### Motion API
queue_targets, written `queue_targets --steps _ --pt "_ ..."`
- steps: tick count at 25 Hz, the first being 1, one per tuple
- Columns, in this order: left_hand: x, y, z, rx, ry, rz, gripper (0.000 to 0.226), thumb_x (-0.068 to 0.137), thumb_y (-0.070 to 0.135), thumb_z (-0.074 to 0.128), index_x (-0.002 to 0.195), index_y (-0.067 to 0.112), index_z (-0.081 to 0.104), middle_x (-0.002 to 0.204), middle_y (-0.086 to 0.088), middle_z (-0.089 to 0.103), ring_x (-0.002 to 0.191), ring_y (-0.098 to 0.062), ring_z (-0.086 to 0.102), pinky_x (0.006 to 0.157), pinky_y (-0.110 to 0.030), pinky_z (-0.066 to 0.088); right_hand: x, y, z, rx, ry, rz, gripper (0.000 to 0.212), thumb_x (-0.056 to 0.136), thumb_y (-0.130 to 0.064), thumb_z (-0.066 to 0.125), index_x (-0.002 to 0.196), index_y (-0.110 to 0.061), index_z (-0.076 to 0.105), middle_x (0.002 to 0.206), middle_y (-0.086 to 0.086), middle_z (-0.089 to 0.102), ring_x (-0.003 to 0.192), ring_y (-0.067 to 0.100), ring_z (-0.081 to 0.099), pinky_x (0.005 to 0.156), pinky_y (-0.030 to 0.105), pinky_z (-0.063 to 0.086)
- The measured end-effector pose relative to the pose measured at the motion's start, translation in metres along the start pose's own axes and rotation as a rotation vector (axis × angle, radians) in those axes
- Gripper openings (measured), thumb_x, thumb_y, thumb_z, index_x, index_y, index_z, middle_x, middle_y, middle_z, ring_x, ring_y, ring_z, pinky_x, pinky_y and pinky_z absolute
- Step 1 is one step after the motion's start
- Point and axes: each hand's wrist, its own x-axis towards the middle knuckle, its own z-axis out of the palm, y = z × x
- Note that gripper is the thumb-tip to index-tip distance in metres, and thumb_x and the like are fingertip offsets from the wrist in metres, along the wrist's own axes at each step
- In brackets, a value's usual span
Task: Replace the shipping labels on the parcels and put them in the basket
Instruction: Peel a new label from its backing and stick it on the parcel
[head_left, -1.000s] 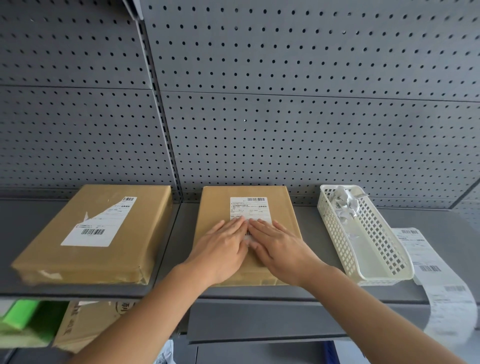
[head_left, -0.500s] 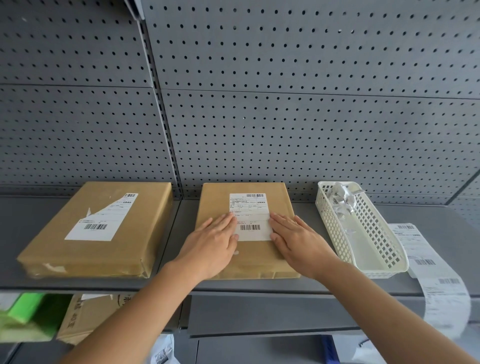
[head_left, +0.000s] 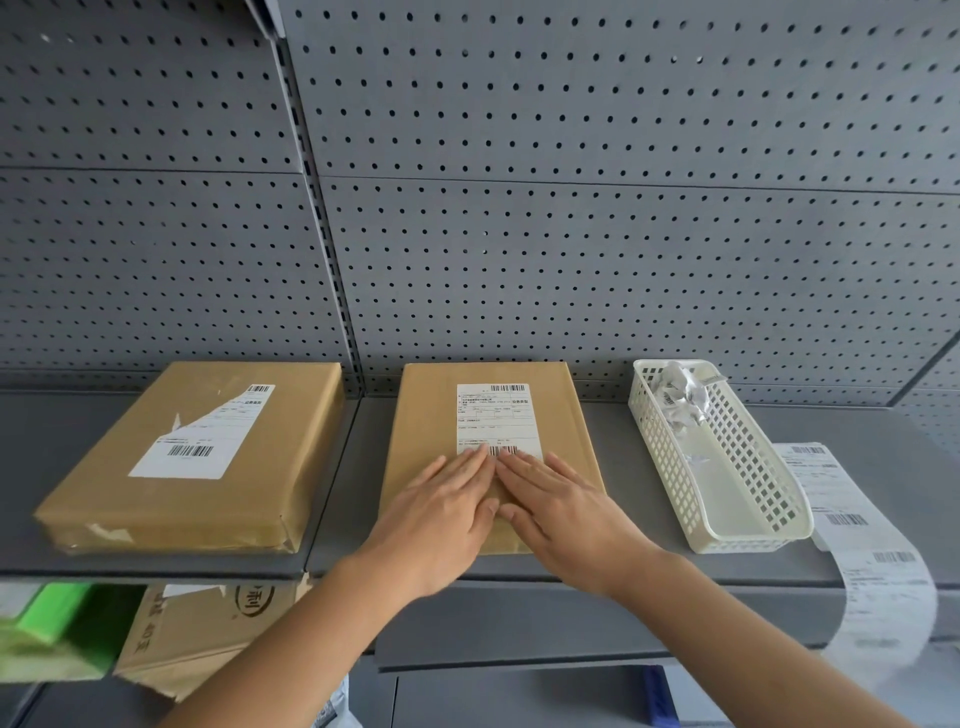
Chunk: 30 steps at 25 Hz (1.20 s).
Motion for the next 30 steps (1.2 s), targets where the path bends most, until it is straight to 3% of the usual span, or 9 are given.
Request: queue_targets --steps 3,13,18,22,25,27,30 --pt "-0.001 -0.004 0.003 0.011 0.016 -0.008 0.087 0.087 0.054 -0.014 0.163 0.019 0.007 0.17 0.007 -0.002 0.154 -0.001 -0.006 0.123 -0.024 -0.008 -0.003 0.003 0.0 -0.018 0.014 0.005 0.057 0.105 -0.047 0.022 0.153 -0.02 0.033 0.16 -0.005 0.029 0.149 0.007 0.021 0.124 0.035 0.015" --pt "-0.015 -0.03 -0.005 0.043 -0.007 -0.115 0.084 0.086 0.055 -0.018 0.162 0.024 0.001 0.168 0.012 -0.007 0.153 0.002 -0.008 0.122 -0.023 -0.009 -0.027 0.031 -0.01 0.003 0.031 0.12 0.057 0.103 -0.051 0.018 0.152 -0.028 0.034 0.159 -0.017 0.027 0.147 -0.002 0.018 0.123 0.027 0.008" --pt "-0.013 -0.045 -0.01 -0.002 -0.016 -0.215 0.062 0.108 0.048 0.01 0.163 0.021 0.004 0.169 0.009 -0.004 0.154 0.001 -0.005 0.123 -0.022 -0.006 -0.027 0.028 -0.016 0.098 0.02 0.14 0.053 0.104 -0.048 0.025 0.153 -0.028 0.032 0.158 -0.021 0.023 0.147 -0.005 0.014 0.124 0.028 0.011" --pt "-0.009 -0.053 -0.014 -0.19 0.021 -0.367 0.07 0.105 0.056 0.02 0.164 0.022 0.004 0.169 0.012 -0.005 0.155 -0.003 0.0 0.123 -0.026 0.009 -0.018 0.028 -0.029 0.364 0.08 0.329 0.054 0.104 -0.04 0.04 0.155 -0.028 0.026 0.157 -0.022 0.019 0.146 -0.004 0.011 0.117 0.015 0.01" --pt "0.001 -0.057 -0.013 -0.403 0.053 -0.51 0.076 0.103 0.062 0.027 0.164 0.025 0.002 0.17 0.013 -0.004 0.156 -0.01 0.009 0.123 -0.038 0.022 -0.004 0.032 -0.034 0.583 0.11 0.524 0.063 0.103 -0.037 0.047 0.157 -0.021 0.019 0.16 -0.012 0.023 0.143 0.0 0.022 0.109 0.014 0.017" --pt "0.009 -0.059 -0.009 -0.602 0.077 -0.598 0.083 0.1 0.065 0.037 0.164 0.023 0.004 0.171 0.005 0.01 0.156 -0.018 0.019 0.124 -0.041 0.023 0.008 0.033 -0.034 0.792 0.098 0.654 0.077 0.098 -0.043 0.054 0.158 -0.021 0.01 0.16 -0.009 0.025 0.139 0.003 0.03 0.107 0.019 0.027" --pt "0.02 -0.062 -0.001 -0.901 0.101 -0.738 0.1 0.088 0.073 0.055 0.163 0.025 0.012 0.161 0.0 0.039 0.142 -0.025 0.044 0.116 -0.047 0.038 0.024 0.03 -0.036 0.957 0.065 0.81 0.101 0.087 -0.054 0.066 0.158 -0.025 0.0 0.157 -0.006 0.032 0.133 0.015 0.045 0.1 0.03 0.042"
